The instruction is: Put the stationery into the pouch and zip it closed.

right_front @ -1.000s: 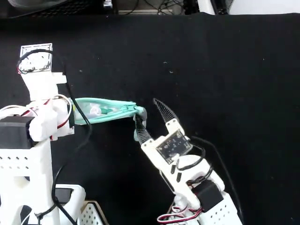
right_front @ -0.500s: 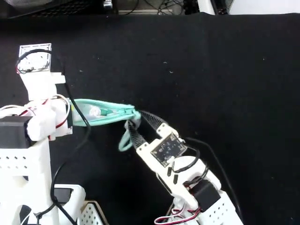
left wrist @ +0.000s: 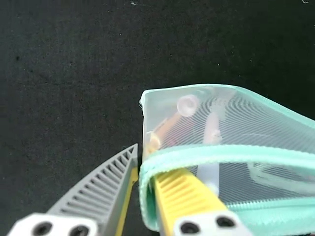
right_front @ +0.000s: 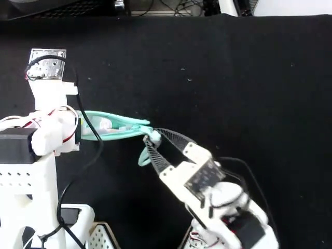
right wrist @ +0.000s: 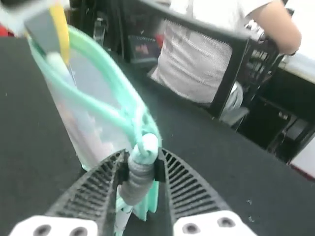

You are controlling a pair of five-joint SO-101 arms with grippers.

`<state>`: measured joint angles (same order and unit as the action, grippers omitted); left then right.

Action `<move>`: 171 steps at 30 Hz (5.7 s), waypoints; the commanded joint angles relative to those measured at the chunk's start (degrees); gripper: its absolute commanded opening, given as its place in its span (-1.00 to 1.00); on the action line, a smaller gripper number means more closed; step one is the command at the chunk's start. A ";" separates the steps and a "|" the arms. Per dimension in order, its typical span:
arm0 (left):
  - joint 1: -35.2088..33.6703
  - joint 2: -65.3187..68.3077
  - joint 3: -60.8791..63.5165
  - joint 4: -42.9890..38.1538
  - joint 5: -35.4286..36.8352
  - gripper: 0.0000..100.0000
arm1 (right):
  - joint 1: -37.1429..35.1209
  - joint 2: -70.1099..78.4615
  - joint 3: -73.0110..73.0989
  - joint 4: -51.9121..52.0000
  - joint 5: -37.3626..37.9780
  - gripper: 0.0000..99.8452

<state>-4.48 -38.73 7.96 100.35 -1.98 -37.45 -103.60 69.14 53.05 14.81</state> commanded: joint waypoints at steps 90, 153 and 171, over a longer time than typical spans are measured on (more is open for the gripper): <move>0.13 -25.23 -10.24 0.53 -0.18 -0.56 | 6.24 48.84 -48.57 16.00 -3.69 -0.98; 7.16 -47.21 37.76 -22.24 2.37 -0.36 | -4.31 65.98 -74.77 28.31 8.00 -0.98; 10.86 -54.33 38.46 -23.30 -0.26 -0.36 | -10.37 65.89 -65.71 27.96 7.65 -0.98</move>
<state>5.89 -92.97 46.02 79.16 -1.54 -47.47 -37.76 3.21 80.75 22.55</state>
